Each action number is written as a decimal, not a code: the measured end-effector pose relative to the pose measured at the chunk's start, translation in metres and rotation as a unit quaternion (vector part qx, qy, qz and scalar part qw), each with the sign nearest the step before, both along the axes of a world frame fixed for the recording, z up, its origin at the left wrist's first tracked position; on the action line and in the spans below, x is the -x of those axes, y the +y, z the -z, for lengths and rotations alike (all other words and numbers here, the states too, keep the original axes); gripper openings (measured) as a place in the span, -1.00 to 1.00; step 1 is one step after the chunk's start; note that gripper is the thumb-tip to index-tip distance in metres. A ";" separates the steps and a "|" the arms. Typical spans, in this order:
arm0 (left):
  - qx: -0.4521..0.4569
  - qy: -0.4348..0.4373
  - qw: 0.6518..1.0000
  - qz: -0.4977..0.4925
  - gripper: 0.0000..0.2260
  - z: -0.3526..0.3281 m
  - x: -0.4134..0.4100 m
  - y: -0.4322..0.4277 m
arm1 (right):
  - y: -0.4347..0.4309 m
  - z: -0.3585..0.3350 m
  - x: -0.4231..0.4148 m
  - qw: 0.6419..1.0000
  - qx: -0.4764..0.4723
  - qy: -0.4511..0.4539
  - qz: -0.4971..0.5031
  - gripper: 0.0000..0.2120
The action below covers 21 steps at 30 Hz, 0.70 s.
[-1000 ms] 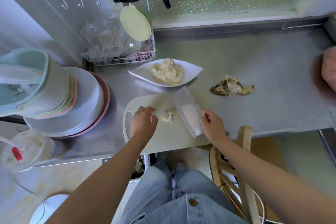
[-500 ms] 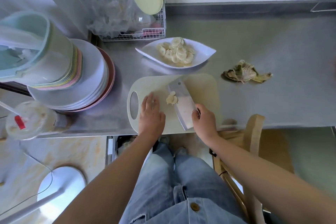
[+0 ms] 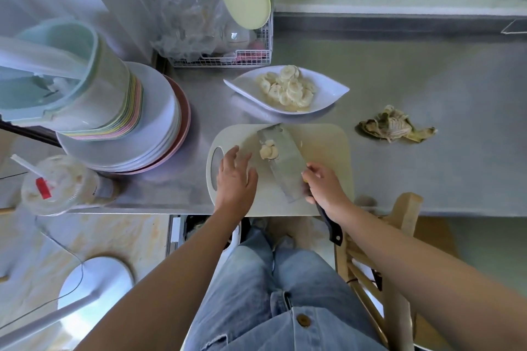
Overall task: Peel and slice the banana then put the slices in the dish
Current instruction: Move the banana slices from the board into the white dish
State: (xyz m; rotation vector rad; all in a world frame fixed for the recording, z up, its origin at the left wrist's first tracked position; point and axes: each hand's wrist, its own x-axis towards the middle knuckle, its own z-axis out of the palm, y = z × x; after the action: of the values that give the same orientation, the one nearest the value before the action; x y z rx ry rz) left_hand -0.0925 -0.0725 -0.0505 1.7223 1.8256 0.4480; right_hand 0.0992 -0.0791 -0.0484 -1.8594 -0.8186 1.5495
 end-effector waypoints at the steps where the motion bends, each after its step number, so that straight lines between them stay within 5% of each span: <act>1: -0.017 0.011 1.000 0.003 -0.68 -0.002 -0.001 0.002 | 0.003 -0.006 -0.001 1.000 -0.002 0.017 0.011 -0.79; 8: -0.107 0.095 0.985 0.093 -0.61 -0.027 -0.011 0.030 | 0.034 -0.033 -0.014 0.997 -0.043 0.002 0.061 -0.79; 13: -0.084 0.142 0.962 0.218 -0.57 -0.039 -0.027 0.068 | 0.065 -0.039 -0.020 0.994 -0.054 -0.038 0.084 -0.84; 21: -0.036 0.172 0.953 0.246 -0.40 -0.040 -0.046 0.127 | 0.098 -0.033 -0.022 0.994 -0.038 -0.067 0.076 -0.85</act>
State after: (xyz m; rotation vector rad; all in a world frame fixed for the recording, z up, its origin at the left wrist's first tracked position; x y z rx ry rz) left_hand -0.0468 0.0542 -0.0107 2.3298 1.5203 0.0048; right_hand 0.1215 0.0187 -0.0155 -1.9382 -0.7637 1.2951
